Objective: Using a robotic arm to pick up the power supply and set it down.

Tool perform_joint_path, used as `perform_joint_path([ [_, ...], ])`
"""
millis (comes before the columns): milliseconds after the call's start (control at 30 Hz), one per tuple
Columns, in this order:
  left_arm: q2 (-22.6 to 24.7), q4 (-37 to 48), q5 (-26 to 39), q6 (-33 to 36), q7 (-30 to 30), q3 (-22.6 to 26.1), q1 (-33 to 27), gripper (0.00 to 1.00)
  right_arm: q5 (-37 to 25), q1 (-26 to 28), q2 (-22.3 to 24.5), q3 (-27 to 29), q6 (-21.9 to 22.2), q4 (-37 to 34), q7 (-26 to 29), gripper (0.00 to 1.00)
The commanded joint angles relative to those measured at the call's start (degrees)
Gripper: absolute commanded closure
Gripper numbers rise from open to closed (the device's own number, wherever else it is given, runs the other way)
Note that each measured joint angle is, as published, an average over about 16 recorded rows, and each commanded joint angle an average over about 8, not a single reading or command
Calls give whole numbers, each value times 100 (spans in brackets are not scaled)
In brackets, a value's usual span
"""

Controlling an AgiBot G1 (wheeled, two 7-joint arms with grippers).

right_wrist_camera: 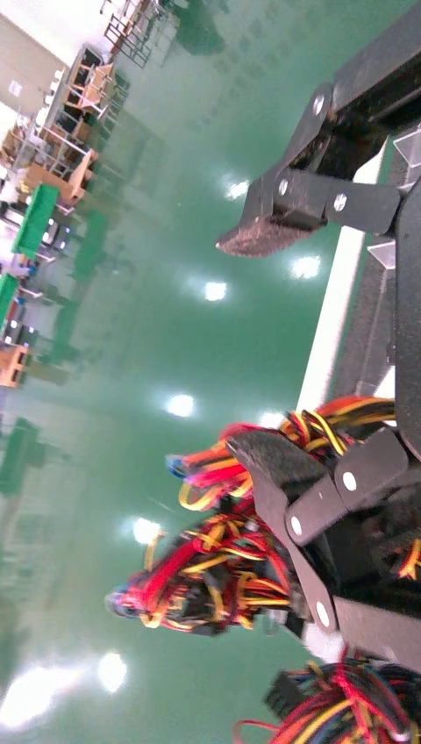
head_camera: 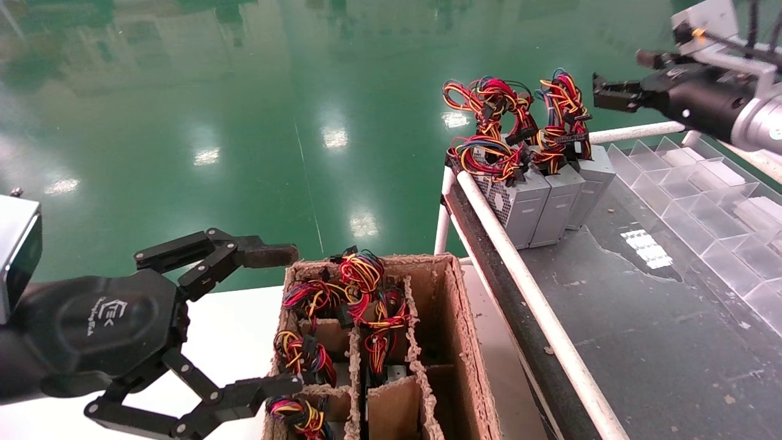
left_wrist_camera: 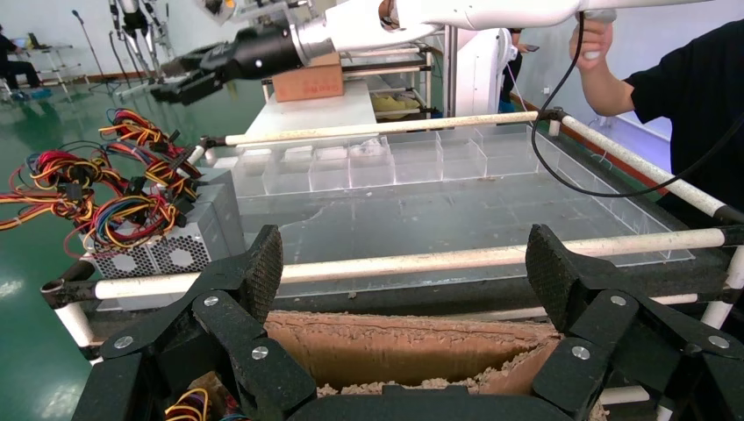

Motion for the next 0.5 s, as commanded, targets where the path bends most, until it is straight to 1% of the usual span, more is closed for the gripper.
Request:
perform_joint_path([
  [33, 0, 0, 0, 0, 0, 0, 0, 0, 60, 23, 39, 42, -23, 6, 17, 0],
  [167, 0, 0, 0, 0, 0, 0, 0, 0, 235, 159, 152, 163, -149, 9, 157, 0],
  [333, 0, 0, 0, -1, 0, 0, 0, 0, 428, 328, 320, 296, -417, 64, 301, 0],
  [500, 0, 2, -1, -2, 1, 0, 1, 0, 549, 228, 472, 352, -666, 347, 397, 0],
])
